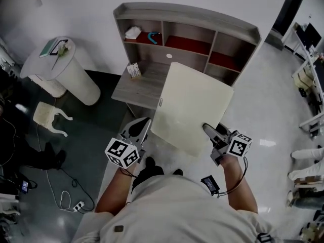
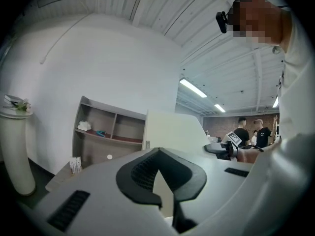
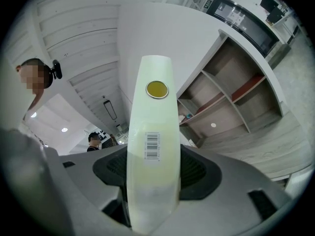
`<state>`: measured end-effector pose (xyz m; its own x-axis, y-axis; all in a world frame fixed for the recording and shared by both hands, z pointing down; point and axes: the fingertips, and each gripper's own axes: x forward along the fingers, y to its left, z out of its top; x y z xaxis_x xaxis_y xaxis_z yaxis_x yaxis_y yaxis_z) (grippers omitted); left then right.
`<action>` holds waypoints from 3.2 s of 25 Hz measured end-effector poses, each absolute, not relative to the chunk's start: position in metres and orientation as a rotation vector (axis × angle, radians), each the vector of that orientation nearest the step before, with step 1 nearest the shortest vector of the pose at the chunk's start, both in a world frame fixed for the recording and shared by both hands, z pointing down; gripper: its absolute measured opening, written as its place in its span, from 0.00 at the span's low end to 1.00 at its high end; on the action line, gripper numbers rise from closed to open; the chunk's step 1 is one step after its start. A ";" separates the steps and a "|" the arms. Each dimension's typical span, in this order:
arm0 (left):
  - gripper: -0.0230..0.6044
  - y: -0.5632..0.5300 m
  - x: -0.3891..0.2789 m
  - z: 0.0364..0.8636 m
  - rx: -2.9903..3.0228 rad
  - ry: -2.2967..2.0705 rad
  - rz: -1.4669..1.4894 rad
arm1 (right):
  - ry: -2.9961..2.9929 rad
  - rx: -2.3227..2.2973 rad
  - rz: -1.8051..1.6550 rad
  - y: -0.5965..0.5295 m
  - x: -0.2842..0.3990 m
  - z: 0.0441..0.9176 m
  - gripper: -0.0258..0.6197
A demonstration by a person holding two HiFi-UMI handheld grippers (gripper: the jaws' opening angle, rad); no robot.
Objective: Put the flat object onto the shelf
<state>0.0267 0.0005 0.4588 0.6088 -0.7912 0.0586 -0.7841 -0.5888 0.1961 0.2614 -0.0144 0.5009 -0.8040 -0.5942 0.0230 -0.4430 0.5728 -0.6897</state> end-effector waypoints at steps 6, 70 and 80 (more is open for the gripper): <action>0.06 -0.034 0.021 0.463 2.643 -1.286 -0.040 | 2.594 -0.878 -1.036 -0.047 0.254 0.502 0.48; 0.06 -0.406 -0.162 0.311 2.862 -1.388 -0.002 | 2.863 -0.742 -0.297 -0.447 0.031 0.250 0.48; 0.06 -0.476 -0.152 0.299 2.848 -1.424 0.029 | 2.871 -0.697 -0.075 -0.532 0.038 0.196 0.48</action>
<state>-0.1516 -0.4757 0.2992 0.5999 -0.8000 -0.0025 -0.7993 -0.5992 -0.0465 0.0380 -0.5315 0.1962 -0.8725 -0.4587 -0.1682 -0.4493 0.8886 -0.0927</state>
